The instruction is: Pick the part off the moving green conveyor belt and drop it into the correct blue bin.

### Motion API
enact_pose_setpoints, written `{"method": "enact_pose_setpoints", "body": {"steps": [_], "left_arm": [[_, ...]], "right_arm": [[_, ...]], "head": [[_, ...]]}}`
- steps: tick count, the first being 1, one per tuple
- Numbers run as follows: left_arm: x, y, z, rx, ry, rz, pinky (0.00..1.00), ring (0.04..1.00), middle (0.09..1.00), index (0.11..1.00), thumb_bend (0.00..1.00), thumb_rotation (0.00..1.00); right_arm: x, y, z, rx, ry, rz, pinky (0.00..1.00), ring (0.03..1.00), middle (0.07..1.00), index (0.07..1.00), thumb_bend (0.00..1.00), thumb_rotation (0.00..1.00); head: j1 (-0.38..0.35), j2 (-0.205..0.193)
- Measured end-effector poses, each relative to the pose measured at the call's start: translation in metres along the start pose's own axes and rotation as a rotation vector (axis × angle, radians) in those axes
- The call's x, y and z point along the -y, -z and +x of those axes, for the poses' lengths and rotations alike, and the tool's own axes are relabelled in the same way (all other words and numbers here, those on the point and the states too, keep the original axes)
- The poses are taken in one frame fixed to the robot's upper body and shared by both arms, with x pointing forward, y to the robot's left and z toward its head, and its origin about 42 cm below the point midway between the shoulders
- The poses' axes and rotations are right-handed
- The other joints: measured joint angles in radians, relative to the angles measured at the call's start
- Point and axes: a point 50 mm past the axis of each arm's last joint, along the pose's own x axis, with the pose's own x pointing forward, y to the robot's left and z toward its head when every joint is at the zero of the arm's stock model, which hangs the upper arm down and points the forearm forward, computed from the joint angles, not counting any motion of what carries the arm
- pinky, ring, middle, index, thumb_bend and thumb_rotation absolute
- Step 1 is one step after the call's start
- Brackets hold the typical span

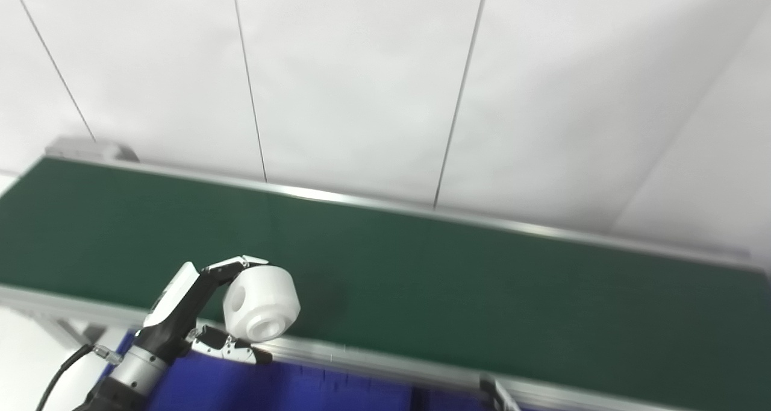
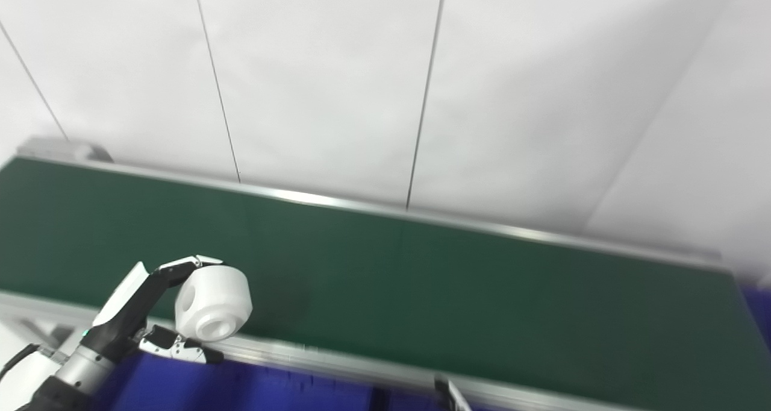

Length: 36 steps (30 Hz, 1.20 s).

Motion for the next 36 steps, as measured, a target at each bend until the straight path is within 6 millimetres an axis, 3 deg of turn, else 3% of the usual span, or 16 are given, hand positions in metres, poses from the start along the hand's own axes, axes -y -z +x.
{"method": "enact_pose_setpoints", "body": {"steps": [1,2,3,5,12,23,28,29,30,31,32,33,36], "left_arm": [[0.006,0.0,-0.005,-0.007,0.017,-0.006,0.49,0.469,0.539,0.455,0.5,0.0],[0.011,-0.001,-0.007,-0.009,0.033,-0.007,0.49,0.473,0.538,0.454,0.5,0.0],[0.016,-0.002,-0.008,-0.003,0.054,-0.003,0.5,0.479,0.536,0.452,0.5,0.0],[0.025,-0.004,-0.008,0.008,0.098,0.003,0.51,0.485,0.53,0.451,0.5,0.0],[0.049,0.007,-0.005,0.005,0.18,0.041,0.49,0.482,0.532,0.452,0.5,0.0],[0.054,0.018,0.005,-0.069,0.283,0.071,0.55,0.498,0.518,0.455,0.5,0.0],[0.072,0.017,0.012,-0.157,0.342,0.085,0.62,0.513,0.53,0.454,0.49,0.0],[0.074,0.016,0.013,-0.158,0.343,0.096,0.71,0.673,0.67,0.477,0.5,0.03],[0.076,0.016,0.015,-0.169,0.35,0.12,0.76,0.756,0.741,0.488,0.5,0.04],[0.077,0.016,0.015,-0.187,0.36,0.144,0.84,0.847,0.837,0.681,0.6,0.18],[0.077,0.017,0.016,-0.218,0.371,0.167,0.87,0.878,0.87,0.746,0.63,0.23],[0.076,0.018,0.016,-0.252,0.374,0.19,0.93,0.927,0.927,0.835,0.72,0.37],[0.076,0.015,0.013,-0.306,0.351,0.203,0.97,0.96,0.969,0.895,0.78,0.47]], "right_arm": [[0.001,-0.002,-0.001,-0.005,-0.001,0.0,0.81,0.892,0.939,0.96,0.88,0.38],[0.001,-0.004,-0.001,-0.013,-0.001,0.002,0.82,0.899,0.94,0.963,0.87,0.38],[0.002,-0.006,-0.002,-0.017,-0.002,0.003,0.83,0.905,0.942,0.966,0.87,0.39],[0.004,-0.011,-0.001,-0.008,-0.003,0.001,0.84,0.91,0.944,0.97,0.86,0.39],[0.008,-0.021,0.003,-0.041,-0.006,0.011,0.84,0.91,0.945,0.972,0.88,0.39],[0.012,-0.026,0.004,-0.034,0.002,0.034,0.84,0.909,0.947,0.973,0.88,0.37],[0.01,-0.027,0.004,-0.036,0.017,0.049,0.85,0.909,0.943,0.972,0.88,0.36],[0.009,-0.027,0.003,-0.038,0.018,0.052,0.85,0.911,0.944,0.973,0.87,0.36],[0.009,-0.027,0.003,-0.04,0.019,0.054,0.85,0.912,0.945,0.974,0.87,0.36],[0.008,-0.027,0.002,-0.043,0.019,0.054,0.84,0.913,0.944,0.975,0.86,0.36],[0.007,-0.026,0.001,-0.045,0.02,0.052,0.84,0.913,0.944,0.975,0.86,0.36],[0.007,-0.026,0.0,-0.049,0.021,0.05,0.84,0.909,0.943,0.974,0.86,0.36],[0.005,-0.026,-0.002,-0.056,0.023,0.046,0.83,0.906,0.941,0.973,0.87,0.36]], "head": [[-0.014,0.031],[-0.014,0.031],[-0.032,0.064],[-0.032,0.065],[-0.061,0.138],[-0.061,0.141],[-0.081,0.131],[-0.092,0.123],[-0.092,0.123],[-0.092,0.123],[-0.1,0.118],[-0.104,0.112],[-0.101,0.097]]}}
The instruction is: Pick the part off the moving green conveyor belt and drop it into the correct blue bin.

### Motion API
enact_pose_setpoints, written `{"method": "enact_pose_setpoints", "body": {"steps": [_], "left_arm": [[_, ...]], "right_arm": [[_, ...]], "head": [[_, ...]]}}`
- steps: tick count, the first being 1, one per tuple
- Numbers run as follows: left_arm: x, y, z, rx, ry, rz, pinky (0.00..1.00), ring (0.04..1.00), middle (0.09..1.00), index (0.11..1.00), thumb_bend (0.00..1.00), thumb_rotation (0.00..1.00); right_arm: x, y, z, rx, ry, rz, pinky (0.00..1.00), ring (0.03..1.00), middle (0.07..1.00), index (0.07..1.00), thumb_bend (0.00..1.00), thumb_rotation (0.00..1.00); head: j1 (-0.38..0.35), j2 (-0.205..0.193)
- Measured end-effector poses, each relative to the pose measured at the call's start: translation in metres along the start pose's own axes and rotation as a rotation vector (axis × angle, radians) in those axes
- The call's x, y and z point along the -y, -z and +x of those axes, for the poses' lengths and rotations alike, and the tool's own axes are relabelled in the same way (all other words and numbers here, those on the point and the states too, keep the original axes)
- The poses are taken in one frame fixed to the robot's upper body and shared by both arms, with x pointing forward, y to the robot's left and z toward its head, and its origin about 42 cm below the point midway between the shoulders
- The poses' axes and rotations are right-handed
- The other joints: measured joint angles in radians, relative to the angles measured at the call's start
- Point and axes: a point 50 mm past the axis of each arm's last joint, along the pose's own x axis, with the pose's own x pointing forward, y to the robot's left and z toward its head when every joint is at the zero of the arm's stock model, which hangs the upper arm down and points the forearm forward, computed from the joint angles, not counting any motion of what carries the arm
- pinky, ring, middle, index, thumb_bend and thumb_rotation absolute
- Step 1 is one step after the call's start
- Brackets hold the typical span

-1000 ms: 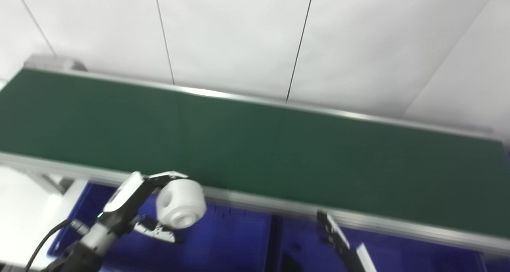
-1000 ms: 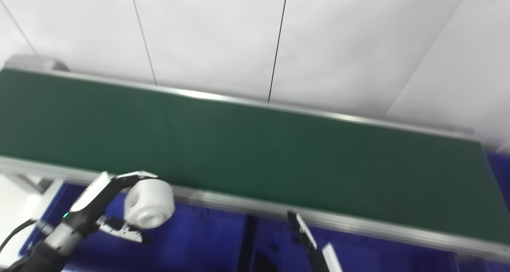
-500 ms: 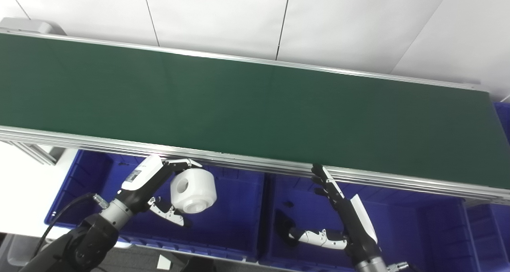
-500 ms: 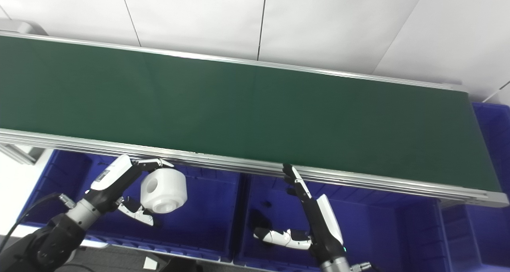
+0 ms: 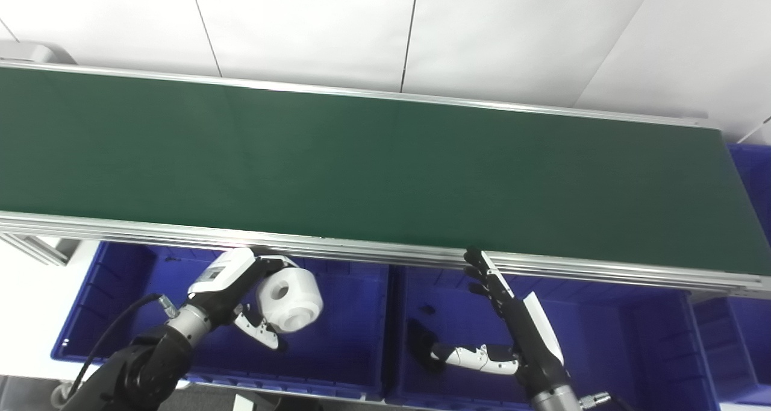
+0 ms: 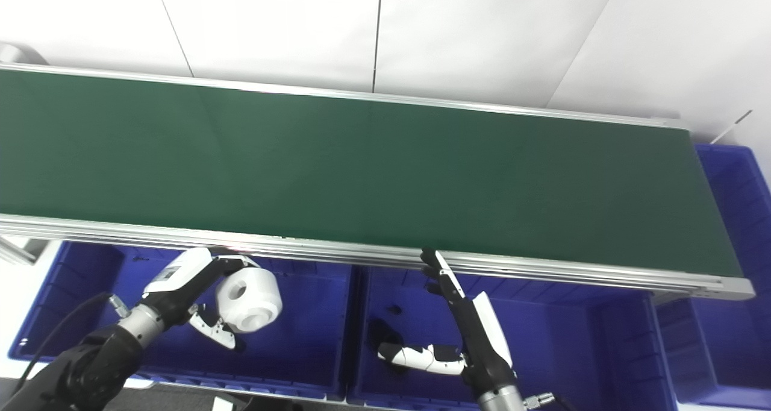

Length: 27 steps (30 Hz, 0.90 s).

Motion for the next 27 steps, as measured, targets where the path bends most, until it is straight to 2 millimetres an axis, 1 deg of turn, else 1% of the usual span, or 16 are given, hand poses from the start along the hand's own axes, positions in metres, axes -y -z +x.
{"method": "enact_pose_setpoints", "body": {"steps": [1,2,5,7,8,9,10,11,13,16,17,18,19,21,24,27], "left_arm": [[0.001,0.0,-0.001,-0.002,-0.001,-0.008,0.97,0.971,0.988,0.92,0.81,0.51],[0.004,0.0,-0.003,-0.007,-0.002,-0.018,0.96,0.978,0.994,0.935,0.83,0.52],[0.011,0.0,-0.008,-0.017,-0.002,-0.124,0.93,0.998,1.0,0.97,0.87,0.57],[0.014,-0.002,-0.014,0.003,0.001,-0.2,0.91,0.995,0.991,0.959,0.9,0.6],[0.015,-0.003,-0.018,0.017,-0.005,-0.229,0.9,0.988,0.98,0.948,0.9,0.6],[0.014,-0.005,-0.021,0.039,-0.019,-0.283,0.87,0.942,0.949,0.917,0.88,0.54],[0.014,-0.007,-0.022,0.07,-0.036,-0.358,0.85,0.909,0.926,0.894,0.87,0.49],[0.016,-0.009,-0.022,0.084,-0.045,-0.438,0.85,0.905,0.924,0.892,0.87,0.49],[0.022,-0.017,-0.024,0.14,-0.053,-0.6,0.82,0.858,0.869,0.843,0.85,0.4],[0.033,-0.038,-0.023,0.286,-0.047,-0.816,0.8,0.831,0.836,0.796,0.85,0.37],[0.036,-0.048,-0.021,0.345,-0.047,-0.854,0.8,0.83,0.835,0.794,0.85,0.37],[0.037,-0.054,-0.02,0.38,-0.042,-0.873,0.8,0.83,0.835,0.79,0.85,0.37],[0.038,-0.057,-0.018,0.405,-0.038,-0.891,0.81,0.827,0.829,0.792,0.84,0.36],[0.039,-0.054,-0.016,0.423,-0.019,-0.924,0.82,0.822,0.818,0.782,0.83,0.33],[0.043,-0.042,-0.016,0.408,-0.014,-0.991,0.81,0.829,0.815,0.777,0.82,0.28],[0.049,-0.041,-0.017,0.411,-0.001,-1.021,0.82,0.839,0.822,0.785,0.83,0.27]], "right_arm": [[-0.001,0.0,0.0,0.0,0.0,-0.002,0.83,0.905,0.942,0.973,0.87,0.36],[-0.001,-0.001,0.001,0.002,-0.001,-0.003,0.83,0.906,0.943,0.974,0.87,0.36],[-0.002,0.001,0.003,-0.002,-0.002,-0.002,0.83,0.908,0.942,0.971,0.87,0.36],[-0.003,0.004,0.003,-0.011,-0.006,-0.001,0.83,0.91,0.945,0.975,0.87,0.37],[-0.003,0.005,0.003,-0.013,-0.006,0.0,0.83,0.91,0.946,0.977,0.87,0.38],[-0.003,0.006,0.003,-0.018,-0.008,0.0,0.83,0.905,0.945,0.977,0.87,0.39],[-0.003,0.007,0.003,-0.022,-0.01,-0.002,0.82,0.903,0.944,0.976,0.87,0.39],[-0.003,0.008,0.002,-0.026,-0.012,-0.004,0.82,0.902,0.944,0.976,0.87,0.39],[-0.004,0.01,0.002,-0.032,-0.014,-0.006,0.83,0.902,0.944,0.977,0.88,0.39],[-0.004,0.011,0.001,-0.033,-0.015,-0.004,0.82,0.902,0.947,0.981,0.87,0.39],[-0.005,0.011,0.001,-0.025,-0.014,-0.005,0.82,0.902,0.947,0.981,0.87,0.38],[-0.005,0.01,0.001,-0.021,-0.014,-0.004,0.82,0.902,0.947,0.982,0.87,0.38],[-0.005,0.01,0.001,-0.019,-0.015,-0.004,0.82,0.905,0.947,0.985,0.87,0.38],[-0.006,0.01,0.0,-0.02,-0.012,-0.003,0.83,0.904,0.948,0.987,0.87,0.38],[-0.006,0.013,-0.004,-0.033,-0.001,0.001,0.83,0.908,0.952,0.992,0.87,0.38],[-0.008,0.014,-0.009,-0.046,0.001,0.004,0.82,0.908,0.955,0.996,0.87,0.4]], "head": [[0.0,-0.002],[0.006,-0.012],[0.015,-0.022],[0.018,-0.029],[0.018,-0.032],[0.018,-0.032],[0.017,-0.043],[0.017,-0.043],[0.014,-0.052],[0.003,-0.066],[0.003,-0.066],[-0.001,-0.08],[-0.002,-0.08],[-0.005,-0.086],[-0.012,-0.089],[-0.018,-0.092]]}}
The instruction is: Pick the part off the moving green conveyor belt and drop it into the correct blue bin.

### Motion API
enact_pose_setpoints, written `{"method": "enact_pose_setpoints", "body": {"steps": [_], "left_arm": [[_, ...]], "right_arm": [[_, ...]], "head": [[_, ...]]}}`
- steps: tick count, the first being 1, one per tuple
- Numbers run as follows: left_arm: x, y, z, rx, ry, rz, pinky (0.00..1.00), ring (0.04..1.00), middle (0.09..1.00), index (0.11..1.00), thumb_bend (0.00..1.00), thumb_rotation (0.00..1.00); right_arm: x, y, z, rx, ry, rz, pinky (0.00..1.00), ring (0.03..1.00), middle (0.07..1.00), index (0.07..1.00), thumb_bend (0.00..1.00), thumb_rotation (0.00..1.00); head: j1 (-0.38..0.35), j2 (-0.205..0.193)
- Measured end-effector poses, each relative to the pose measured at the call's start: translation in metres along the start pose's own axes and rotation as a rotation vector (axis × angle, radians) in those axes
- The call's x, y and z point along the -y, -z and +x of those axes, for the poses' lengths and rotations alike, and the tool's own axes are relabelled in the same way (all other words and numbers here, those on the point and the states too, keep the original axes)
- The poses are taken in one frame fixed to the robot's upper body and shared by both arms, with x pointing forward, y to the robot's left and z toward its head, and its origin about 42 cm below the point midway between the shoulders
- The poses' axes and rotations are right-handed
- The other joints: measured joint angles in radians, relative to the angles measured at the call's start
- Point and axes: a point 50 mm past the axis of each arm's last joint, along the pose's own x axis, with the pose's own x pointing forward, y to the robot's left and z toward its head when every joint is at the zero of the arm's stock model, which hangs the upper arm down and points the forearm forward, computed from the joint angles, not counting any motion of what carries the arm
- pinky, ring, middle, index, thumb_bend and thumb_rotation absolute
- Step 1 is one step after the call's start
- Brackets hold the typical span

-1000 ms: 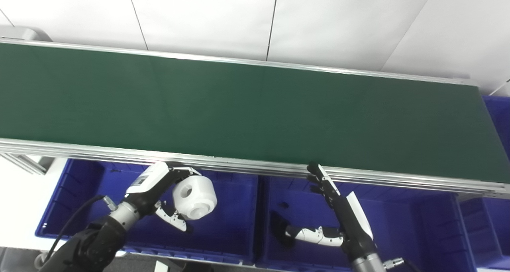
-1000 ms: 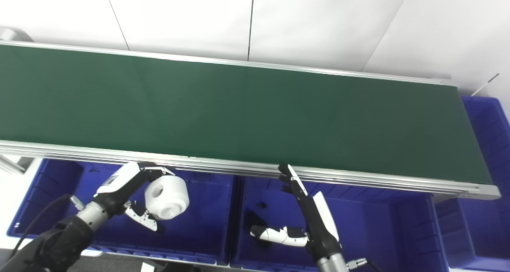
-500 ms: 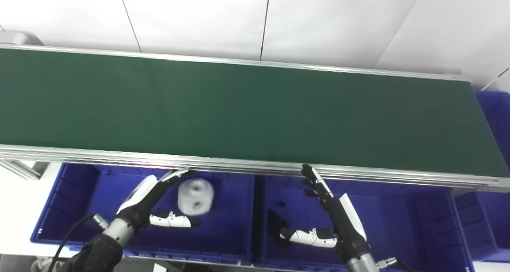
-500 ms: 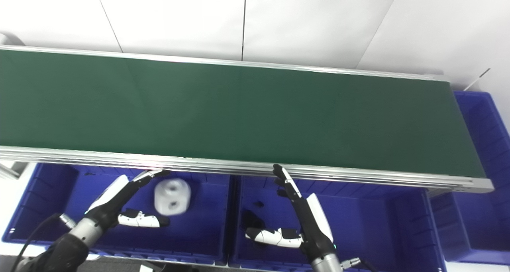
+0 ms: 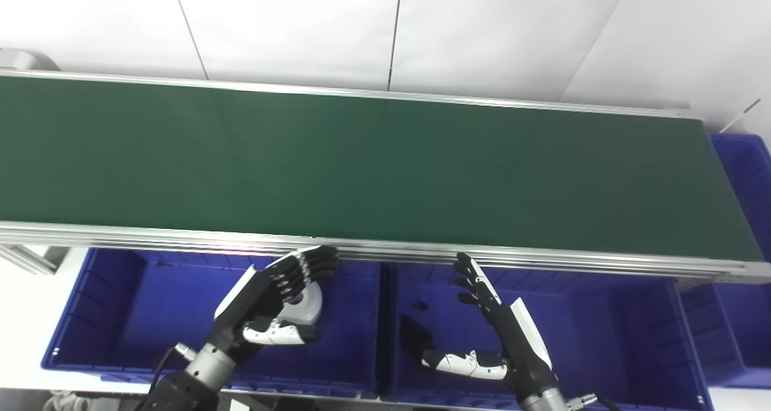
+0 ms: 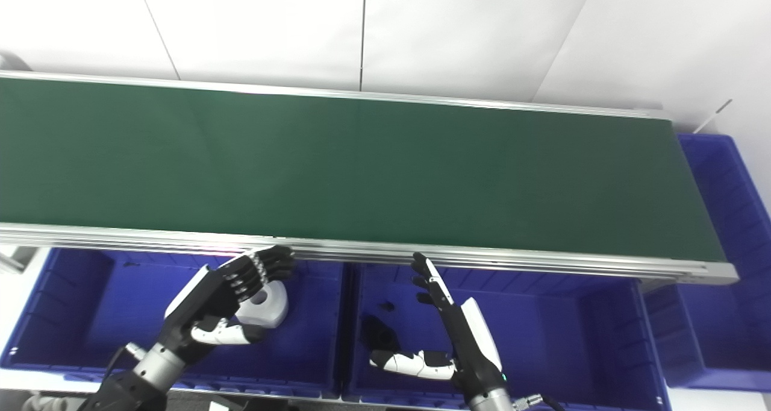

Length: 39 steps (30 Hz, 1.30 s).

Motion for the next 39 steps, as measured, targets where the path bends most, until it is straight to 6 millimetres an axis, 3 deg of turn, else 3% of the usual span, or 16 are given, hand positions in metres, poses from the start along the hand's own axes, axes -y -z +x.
{"method": "enact_pose_setpoints", "body": {"steps": [15,28,39], "left_arm": [[0.024,-0.006,0.019,0.04,0.052,0.107,0.85,0.9,0.907,0.851,0.87,0.31],[-0.011,0.01,-0.001,-0.021,-0.07,0.129,0.87,0.917,0.919,0.873,0.86,0.28],[-0.015,0.012,-0.005,-0.034,-0.068,0.125,0.87,0.924,0.931,0.88,0.86,0.28]], "right_arm": [[0.001,0.007,-0.001,-0.022,0.048,0.029,0.83,0.908,0.942,1.0,0.85,0.37],[-0.005,0.007,0.009,0.019,0.032,0.066,0.83,0.913,0.94,1.0,0.87,0.4],[-0.009,0.006,0.012,0.027,0.018,0.056,0.83,0.912,0.947,0.999,0.87,0.41]], "head": [[-0.025,-0.006],[-0.006,-0.018],[-0.002,-0.014]]}}
